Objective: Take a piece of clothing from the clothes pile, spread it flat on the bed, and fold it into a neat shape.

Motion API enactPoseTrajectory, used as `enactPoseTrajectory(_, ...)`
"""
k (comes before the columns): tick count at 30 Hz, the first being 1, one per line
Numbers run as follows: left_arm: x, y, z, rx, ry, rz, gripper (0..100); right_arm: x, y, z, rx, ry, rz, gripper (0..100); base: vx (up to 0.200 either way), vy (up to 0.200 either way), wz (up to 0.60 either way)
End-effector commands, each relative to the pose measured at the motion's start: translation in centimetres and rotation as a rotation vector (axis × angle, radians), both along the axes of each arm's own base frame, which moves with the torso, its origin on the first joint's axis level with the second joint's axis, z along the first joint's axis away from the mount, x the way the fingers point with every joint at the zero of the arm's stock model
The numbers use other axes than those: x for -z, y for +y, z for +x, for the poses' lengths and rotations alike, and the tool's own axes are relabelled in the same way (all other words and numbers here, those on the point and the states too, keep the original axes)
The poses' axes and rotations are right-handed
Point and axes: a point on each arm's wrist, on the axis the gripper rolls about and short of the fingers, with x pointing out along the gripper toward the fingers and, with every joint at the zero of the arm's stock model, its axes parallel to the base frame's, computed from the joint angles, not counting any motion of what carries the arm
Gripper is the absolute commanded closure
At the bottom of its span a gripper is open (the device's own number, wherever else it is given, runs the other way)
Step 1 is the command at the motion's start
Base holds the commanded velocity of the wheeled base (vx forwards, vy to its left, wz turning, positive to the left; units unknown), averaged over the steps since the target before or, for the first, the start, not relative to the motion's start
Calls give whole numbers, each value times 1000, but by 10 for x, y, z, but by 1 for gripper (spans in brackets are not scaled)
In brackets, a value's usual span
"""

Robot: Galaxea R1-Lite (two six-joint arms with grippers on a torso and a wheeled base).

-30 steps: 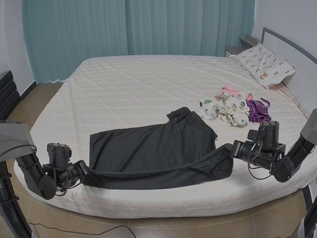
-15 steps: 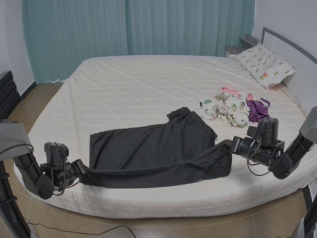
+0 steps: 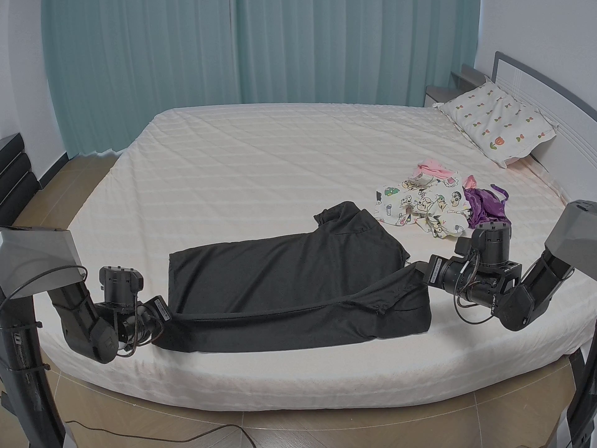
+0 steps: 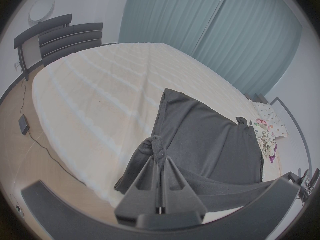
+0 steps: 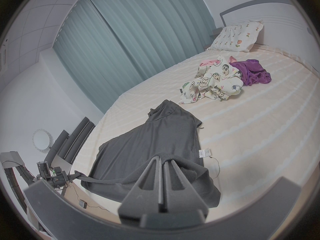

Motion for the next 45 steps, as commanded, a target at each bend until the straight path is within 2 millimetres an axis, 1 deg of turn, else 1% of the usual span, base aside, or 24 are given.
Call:
enactPoseTrajectory(1, 20, -1, 17, -1, 22, 0, 100, 16, -1, 14, 12, 22, -4, 100, 0, 0, 0)
enactPoseTrajectory(2, 20, -1, 17, -1, 22, 0, 100, 16, -1, 14, 12, 22, -4, 100, 0, 0, 0)
enactPoseTrajectory(3, 24, -2, 25, -2, 11, -2, 100, 19, -1, 19, 15, 20, -3, 100, 0, 0, 0)
enactPoseTrajectory(8, 34, -2, 40, -4, 2, -3, 100, 31, 1, 27, 16, 35, -4, 100, 0, 0, 0)
enactPoseTrajectory(11, 36, -3, 44, -5, -3, -2, 100, 34, 2, 30, 18, 38, -1, 100, 0, 0, 0)
enactPoseTrajectory(15, 46, -4, 51, -4, 17, -1, 100, 50, 3, 33, 15, 70, -5, 100, 0, 0, 0)
enactPoseTrajectory(16, 48, -5, 54, -2, 18, 0, 100, 55, 3, 34, 13, 77, -4, 0, 0, 0, 0)
enactPoseTrajectory(17, 49, -5, 56, -6, 15, 2, 0, 59, 4, 36, 14, 84, -1, 0, 0, 0, 0)
enactPoseTrajectory(19, 49, -5, 57, -8, 12, 1, 0, 62, 5, 37, 24, 98, 23, 0, 0, 0, 0)
enactPoseTrajectory(23, 49, -4, 57, -14, 10, -5, 0, 62, 6, 38, 38, 114, 54, 0, 0, 0, 0)
enactPoseTrajectory(24, 48, -3, 57, -36, 8, -28, 0, 60, 6, 41, 59, 117, 88, 0, 0, 0, 0)
enactPoseTrajectory(26, 44, -2, 56, -49, 1, -41, 0, 58, 5, 40, 69, 122, 97, 0, 0, 0, 0)
enactPoseTrajectory(28, 33, 3, 56, -72, -26, -58, 0, 56, 5, 40, 92, 129, 122, 0, 0, 0, 0)
enactPoseTrajectory(29, 33, 3, 56, -72, -26, -58, 0, 56, 5, 40, 92, 129, 122, 0, 0, 0, 0)
enactPoseTrajectory(30, 15, 8, 48, -90, -50, -81, 0, 55, 9, 37, 119, 161, 186, 0, 0, 0, 0)
enactPoseTrajectory(31, 12, 9, 46, -95, -54, -83, 0, 56, 10, 36, 126, 173, 201, 0, 0, 0, 0)
enactPoseTrajectory(32, 2, 11, 39, -103, -67, -97, 0, 62, 21, 33, 136, 215, 260, 0, 0, 0, 0)
enactPoseTrajectory(34, -6, 10, 29, -108, -65, -131, 0, 65, 27, 33, 157, 245, 318, 0, 0, 0, 0)
enactPoseTrajectory(37, -15, 7, 15, -96, -54, -241, 0, 68, 30, 30, 169, 309, 314, 0, 0, 0, 0)
enactPoseTrajectory(39, -15, 4, 11, -86, -41, -305, 0, 68, 32, 32, 172, 324, 309, 0, 0, 0, 0)
enactPoseTrajectory(40, -14, 2, 9, -71, -24, -380, 0, 67, 34, 36, 175, 339, 305, 0, 0, 0, 0)
enactPoseTrajectory(43, -13, 1, 10, -65, -18, -399, 0, 68, 39, 37, 168, 354, 295, 0, 0, 0, 0)
enactPoseTrajectory(45, -8, 1, 11, -67, -8, -398, 0, 70, 44, 40, 158, 353, 294, 0, 0, 0, 0)
